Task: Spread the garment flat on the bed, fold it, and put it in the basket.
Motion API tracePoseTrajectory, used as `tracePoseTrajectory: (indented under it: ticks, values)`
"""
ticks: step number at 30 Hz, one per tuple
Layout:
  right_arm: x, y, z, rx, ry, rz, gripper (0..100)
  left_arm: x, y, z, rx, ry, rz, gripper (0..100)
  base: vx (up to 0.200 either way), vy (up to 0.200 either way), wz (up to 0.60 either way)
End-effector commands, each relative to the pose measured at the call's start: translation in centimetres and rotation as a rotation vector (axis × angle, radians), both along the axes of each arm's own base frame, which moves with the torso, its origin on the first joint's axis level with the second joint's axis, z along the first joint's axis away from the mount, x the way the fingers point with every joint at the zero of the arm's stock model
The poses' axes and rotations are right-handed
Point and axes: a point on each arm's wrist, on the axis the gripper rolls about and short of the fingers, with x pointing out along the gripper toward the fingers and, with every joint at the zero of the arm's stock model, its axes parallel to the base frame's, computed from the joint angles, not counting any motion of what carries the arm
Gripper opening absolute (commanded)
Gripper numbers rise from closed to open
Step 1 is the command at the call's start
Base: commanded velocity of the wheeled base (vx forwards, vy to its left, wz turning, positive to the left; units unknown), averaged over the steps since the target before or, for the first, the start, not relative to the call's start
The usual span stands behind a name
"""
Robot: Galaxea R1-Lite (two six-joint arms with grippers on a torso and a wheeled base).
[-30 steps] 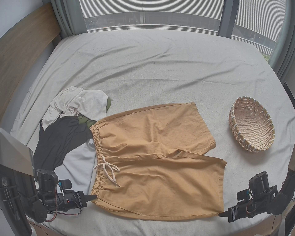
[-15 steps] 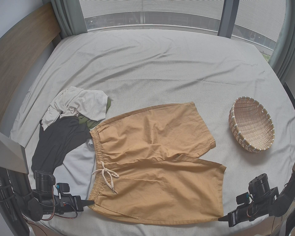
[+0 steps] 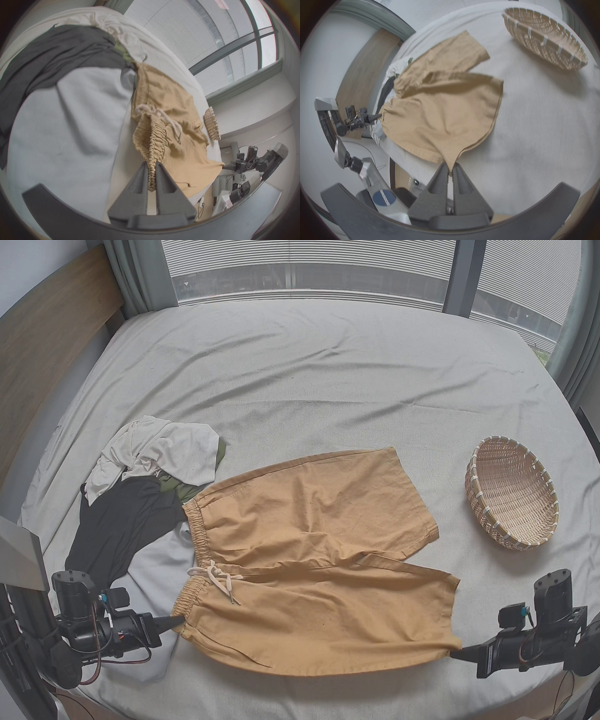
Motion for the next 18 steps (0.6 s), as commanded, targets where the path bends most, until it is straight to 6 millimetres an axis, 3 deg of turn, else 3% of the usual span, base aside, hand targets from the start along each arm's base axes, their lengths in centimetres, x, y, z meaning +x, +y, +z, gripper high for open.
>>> tracePoseTrajectory:
  ticks: [1, 11, 18]
  values:
    - [1.5, 0.1, 2.3, 0.063, -0.112, -0.018, 0, -0.3, -0.1, 1.8, -0.043, -0.083, 0.014, 0, 0.000, 0.000, 0.00]
    - [5.7, 1.6, 5.3, 0.200, -0.182, -0.006, 0, 0.4, -0.1, 3.3, -0.082, -0.169, -0.051, 0, 0.000, 0.000, 0.00]
    - [6.5, 0.5, 6.1, 0.263, -0.188, -0.010, 0, 1.1, 0.5, 4.3, -0.102, -0.211, -0.022, 0, 0.000, 0.000, 0.00]
